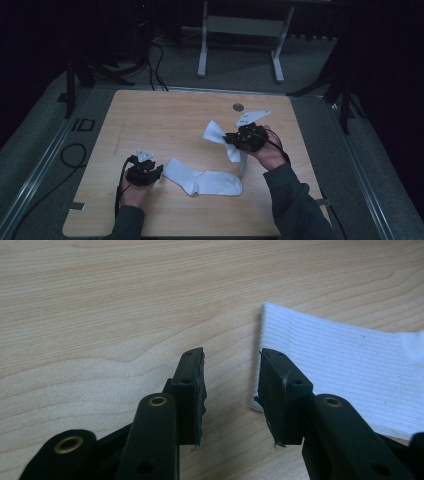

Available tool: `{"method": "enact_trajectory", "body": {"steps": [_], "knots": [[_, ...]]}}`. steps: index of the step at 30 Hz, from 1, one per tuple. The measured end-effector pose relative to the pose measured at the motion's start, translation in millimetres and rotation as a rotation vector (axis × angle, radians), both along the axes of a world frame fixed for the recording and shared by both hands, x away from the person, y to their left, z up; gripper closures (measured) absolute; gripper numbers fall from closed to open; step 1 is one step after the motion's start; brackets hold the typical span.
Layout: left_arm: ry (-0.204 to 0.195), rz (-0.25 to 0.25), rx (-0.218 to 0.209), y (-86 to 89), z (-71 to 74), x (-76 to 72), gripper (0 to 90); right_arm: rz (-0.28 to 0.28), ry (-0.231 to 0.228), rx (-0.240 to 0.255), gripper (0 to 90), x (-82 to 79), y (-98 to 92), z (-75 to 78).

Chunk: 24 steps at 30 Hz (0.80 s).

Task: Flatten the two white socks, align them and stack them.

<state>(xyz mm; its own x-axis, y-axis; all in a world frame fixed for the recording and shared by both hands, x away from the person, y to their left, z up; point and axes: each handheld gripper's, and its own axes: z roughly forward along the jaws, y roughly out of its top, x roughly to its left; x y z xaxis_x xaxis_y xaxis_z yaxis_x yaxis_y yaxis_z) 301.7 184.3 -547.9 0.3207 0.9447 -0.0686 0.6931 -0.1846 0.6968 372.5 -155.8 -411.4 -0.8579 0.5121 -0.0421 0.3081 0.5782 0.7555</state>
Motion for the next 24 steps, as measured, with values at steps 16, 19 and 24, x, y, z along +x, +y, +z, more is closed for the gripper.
{"method": "enact_trajectory", "body": {"steps": [16, 19, 24], "knots": [[0.001, -0.003, 0.000, -0.7, -0.2, -0.1, 62.7, 0.096, -0.064, 0.026, 82.6, -51.9, -14.4, 16.4], [0.005, -0.006, 0.001, -1.8, -0.5, 0.1, 62.7, 0.112, -0.045, 0.023, 82.6, -52.9, -6.8, 8.3], [0.006, -0.012, 0.000, -2.4, -0.6, -0.1, 63.1, 0.142, -0.012, 0.033, 82.6, -54.5, 19.2, -7.4]]}}
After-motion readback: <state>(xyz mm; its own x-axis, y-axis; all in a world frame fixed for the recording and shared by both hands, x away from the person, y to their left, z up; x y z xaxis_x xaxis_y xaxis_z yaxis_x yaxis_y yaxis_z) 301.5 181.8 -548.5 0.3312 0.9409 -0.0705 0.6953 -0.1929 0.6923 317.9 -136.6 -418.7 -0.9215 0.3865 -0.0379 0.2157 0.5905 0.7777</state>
